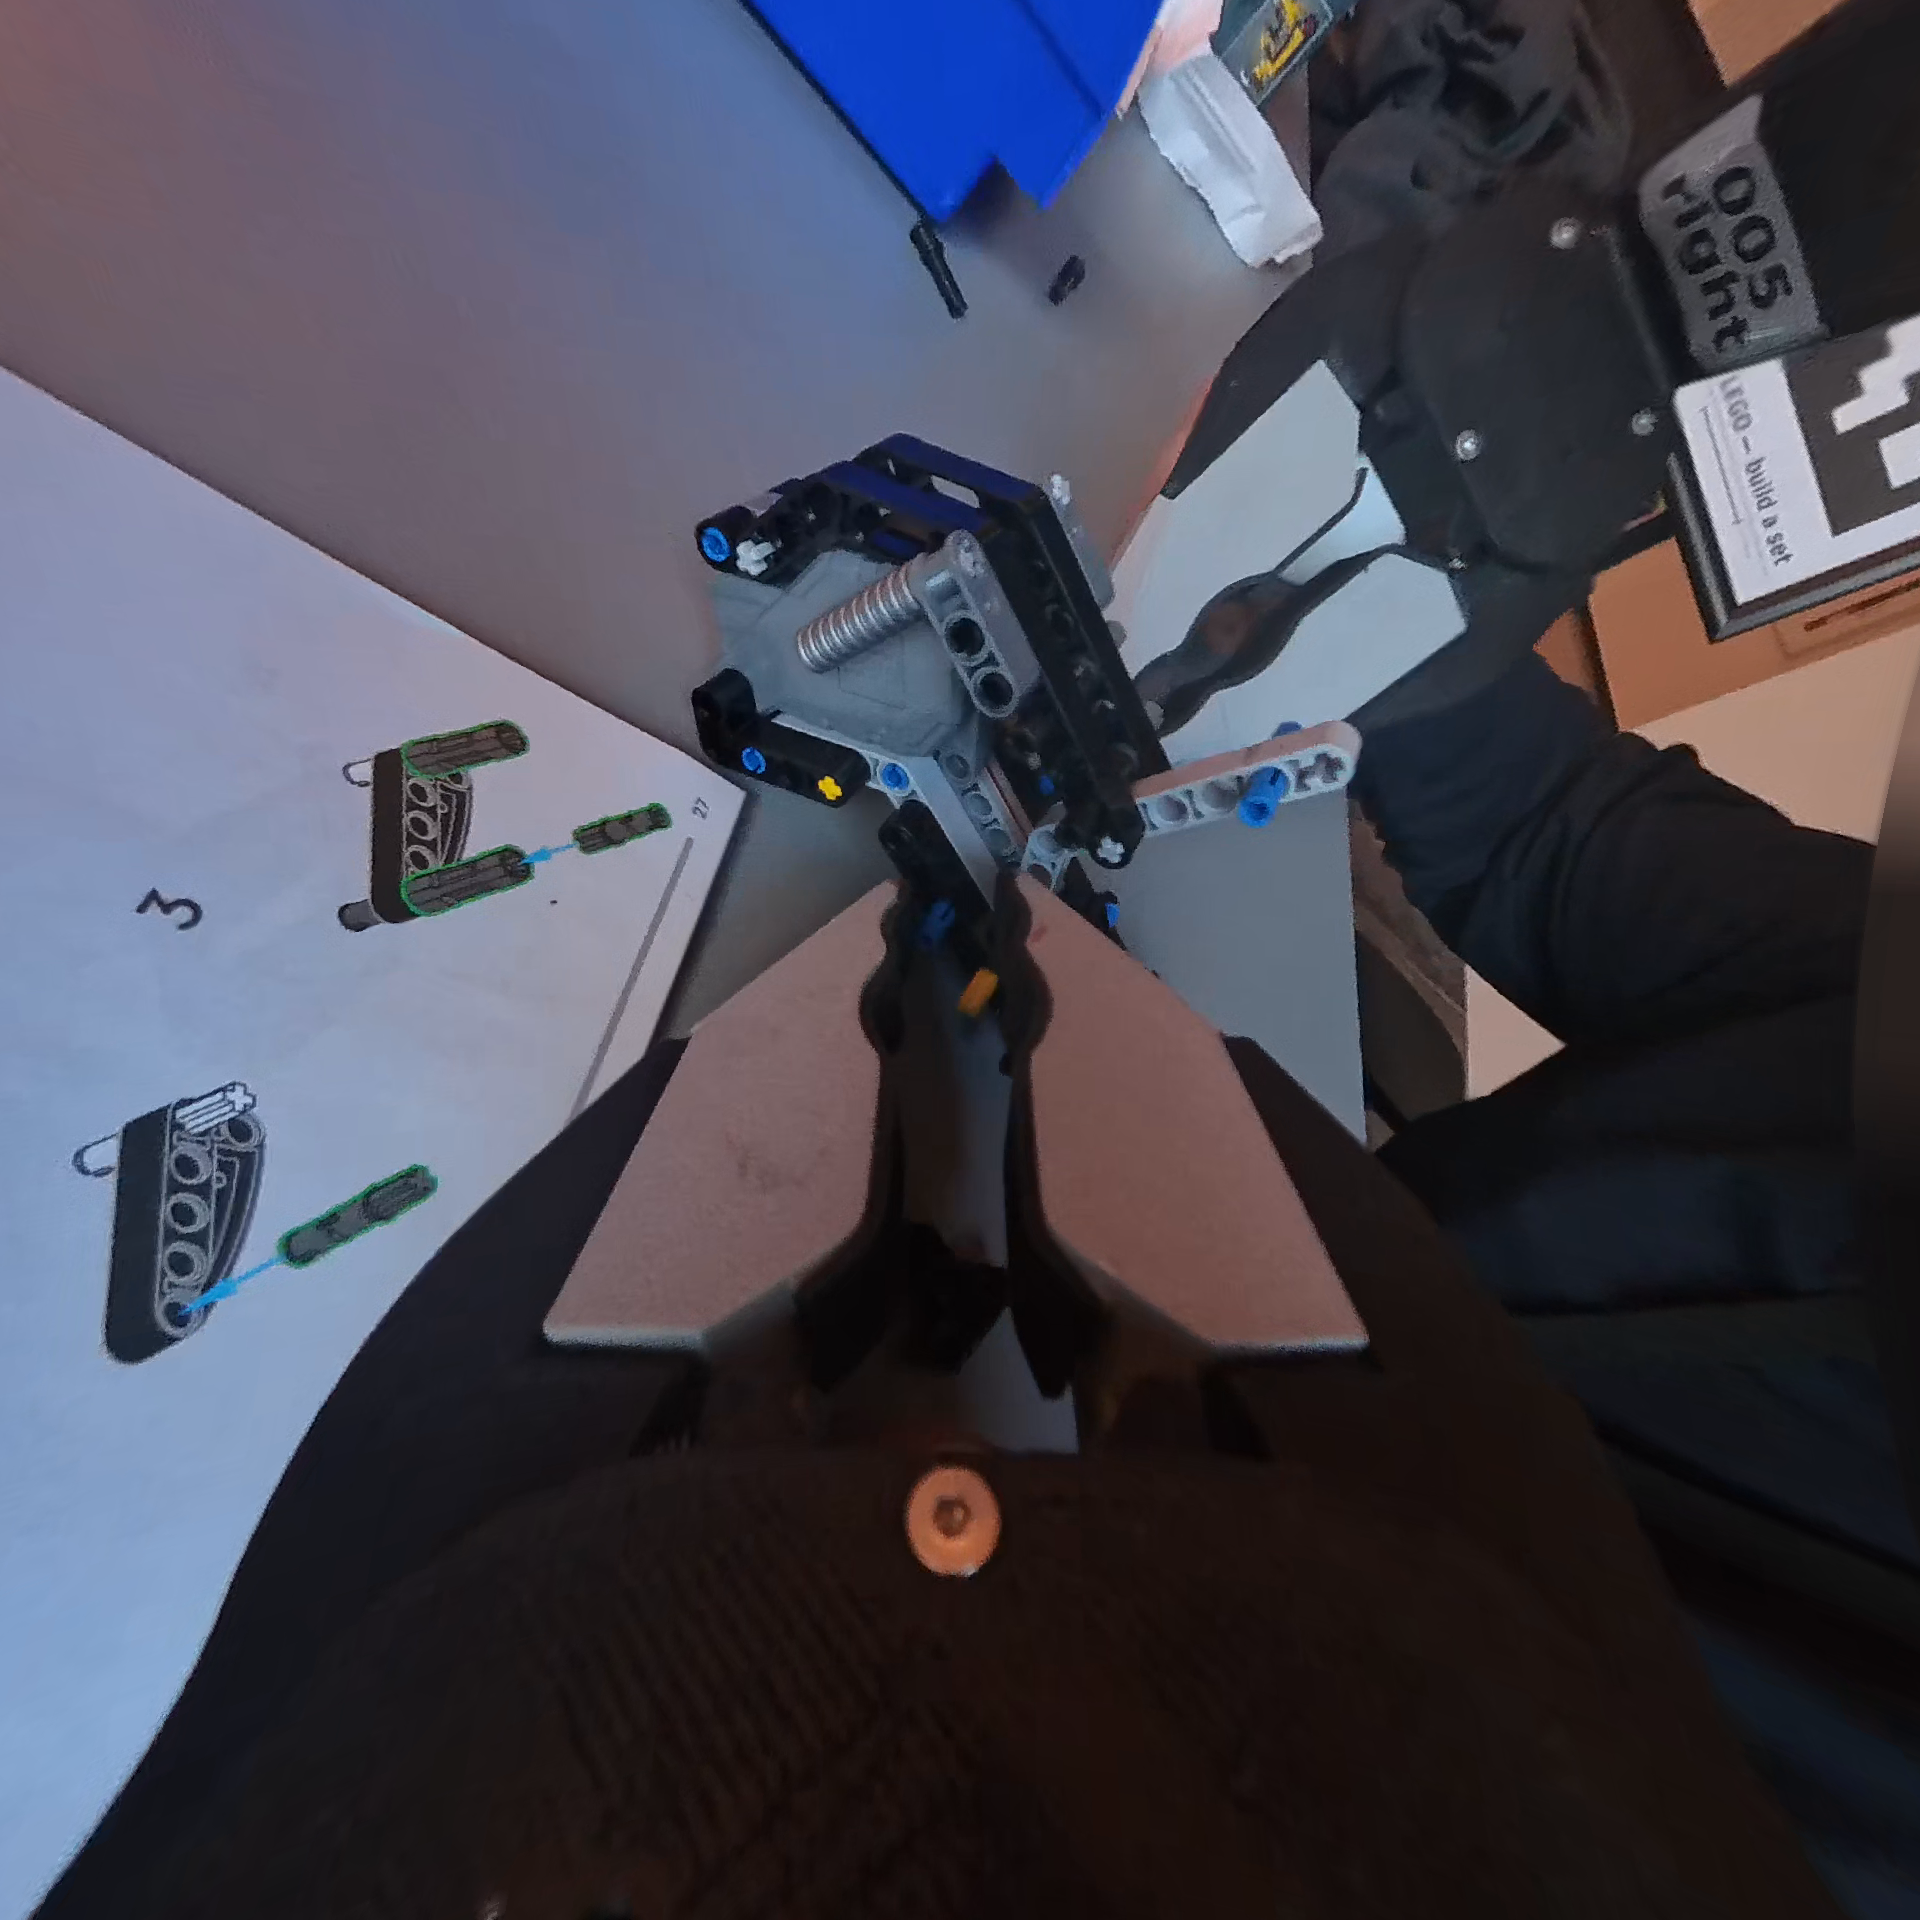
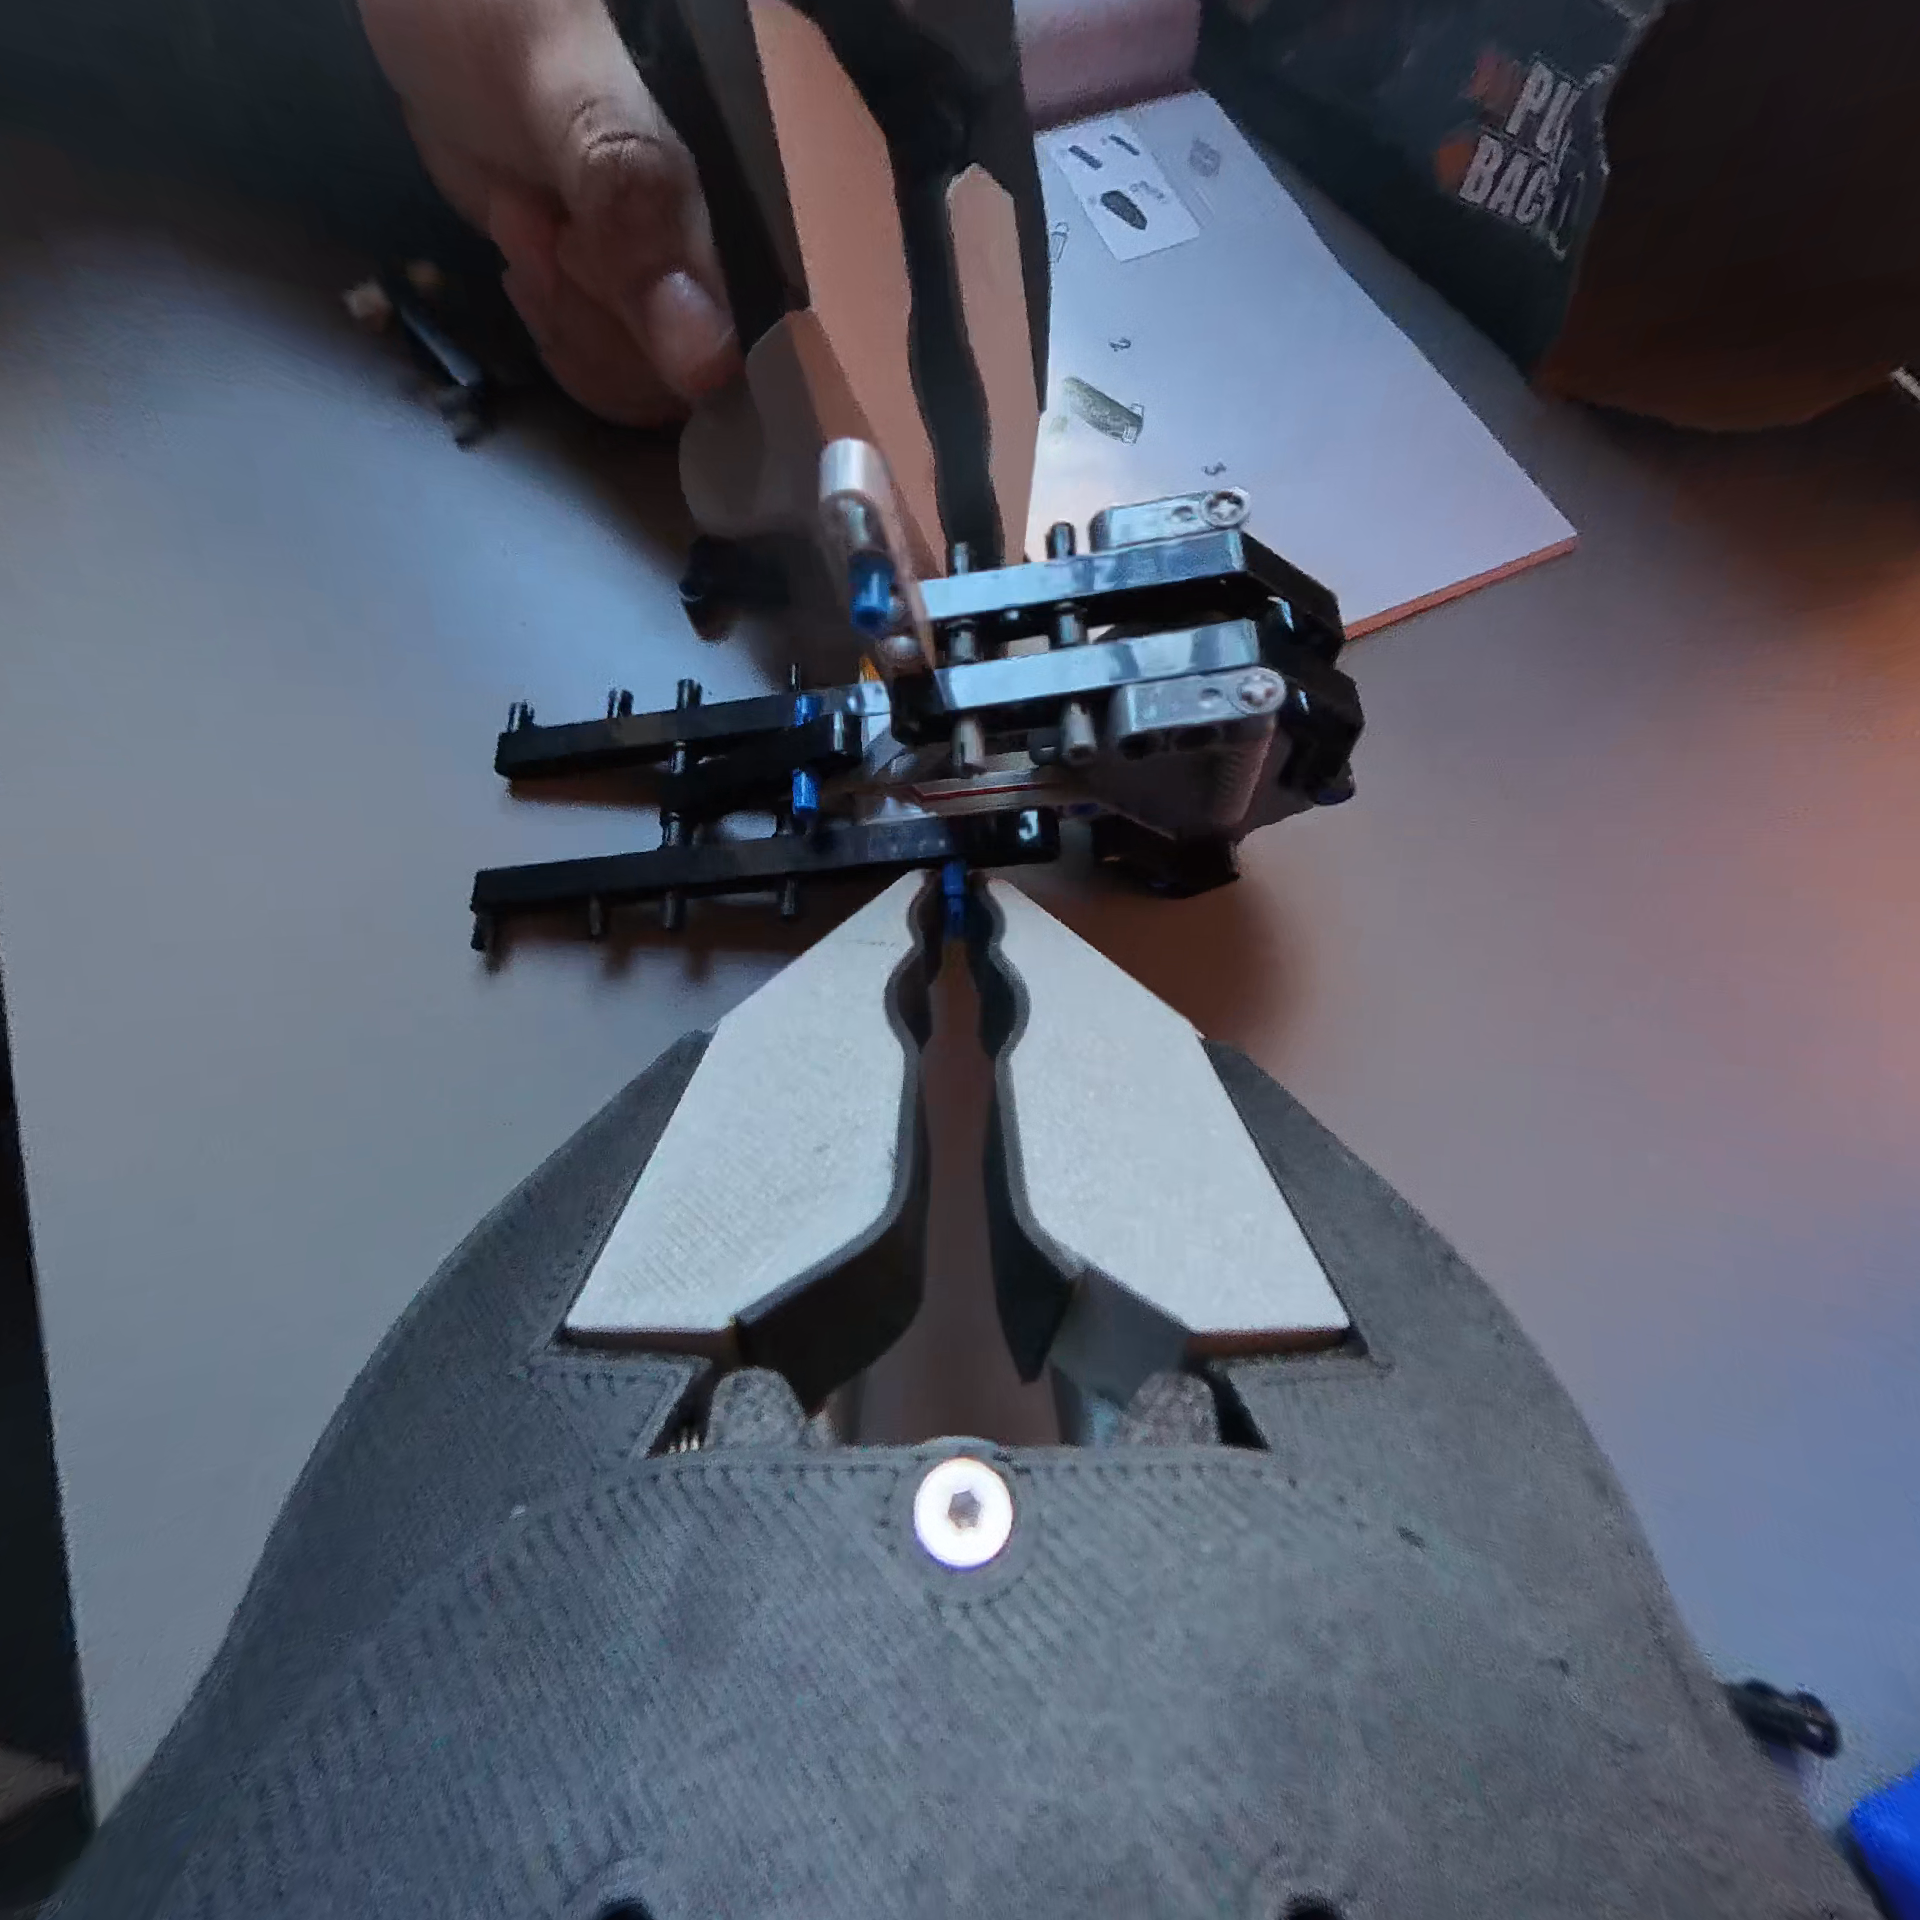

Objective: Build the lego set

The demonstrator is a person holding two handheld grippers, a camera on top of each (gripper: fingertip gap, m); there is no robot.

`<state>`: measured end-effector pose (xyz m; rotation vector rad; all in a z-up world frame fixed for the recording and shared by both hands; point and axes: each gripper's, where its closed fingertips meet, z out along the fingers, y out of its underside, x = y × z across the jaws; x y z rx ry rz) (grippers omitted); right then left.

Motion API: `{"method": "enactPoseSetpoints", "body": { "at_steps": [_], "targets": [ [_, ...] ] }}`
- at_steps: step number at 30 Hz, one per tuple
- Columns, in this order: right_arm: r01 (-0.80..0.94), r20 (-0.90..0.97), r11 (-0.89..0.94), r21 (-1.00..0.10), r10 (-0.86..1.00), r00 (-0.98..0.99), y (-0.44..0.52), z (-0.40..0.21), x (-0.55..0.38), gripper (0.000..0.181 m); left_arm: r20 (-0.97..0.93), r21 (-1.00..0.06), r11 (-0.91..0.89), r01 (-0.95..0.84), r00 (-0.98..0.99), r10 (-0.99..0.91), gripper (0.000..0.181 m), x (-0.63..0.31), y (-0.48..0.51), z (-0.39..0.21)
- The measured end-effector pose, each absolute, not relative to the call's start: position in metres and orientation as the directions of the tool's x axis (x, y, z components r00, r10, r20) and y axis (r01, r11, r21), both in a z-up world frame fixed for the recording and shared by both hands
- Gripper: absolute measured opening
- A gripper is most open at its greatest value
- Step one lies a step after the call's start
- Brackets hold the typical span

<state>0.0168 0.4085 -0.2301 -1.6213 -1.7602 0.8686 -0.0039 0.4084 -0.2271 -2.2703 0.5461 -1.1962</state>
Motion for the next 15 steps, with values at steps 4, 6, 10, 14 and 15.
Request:
{"method": "enactPoseSetpoints", "body": {
  "at_steps": [4, 6, 10, 14, 15],
  "targets": [
    [0.607, -0.072, -0.004, -0.795, 0.994, -0.088, 0.4096, -0.2294, 0.0163, 0.001, 0.639, -0.605, -0.79, -0.1, 0.529, -0.558, 0.012, -0.0048, 0.41, -0.2266],
    [0.602, -0.035, 0.025, -0.798, 0.996, -0.087, 0.4108, -0.229, 0.0183, 0.001, 0.628, -0.614, -0.781, -0.114, 0.529, -0.571, 0.012, -0.0032, 0.409, -0.2265],
    [0.595, 0.02, 0.071, -0.8, 0.996, -0.092, 0.4114, -0.2285, 0.0228, 0.002, 0.622, -0.619, -0.776, -0.12, 0.529, -0.578, 0.012, -0.0027, 0.4085, -0.2266],
    [0.571, -0.009, 0.046, -0.82, 0.996, -0.093, 0.412, -0.2234, 0.0256, 0.001, 0.622, -0.619, -0.776, -0.118, 0.529, -0.577, 0.012, -0.0032, 0.4086, -0.2265],
    [0.573, 0.0, 0.054, -0.818, 0.996, -0.093, 0.4122, -0.2236, 0.0255, 0.001, 0.621, -0.62, -0.775, -0.119, 0.53, -0.578, 0.012, -0.0032, 0.4086, -0.2265]
  ]
}}
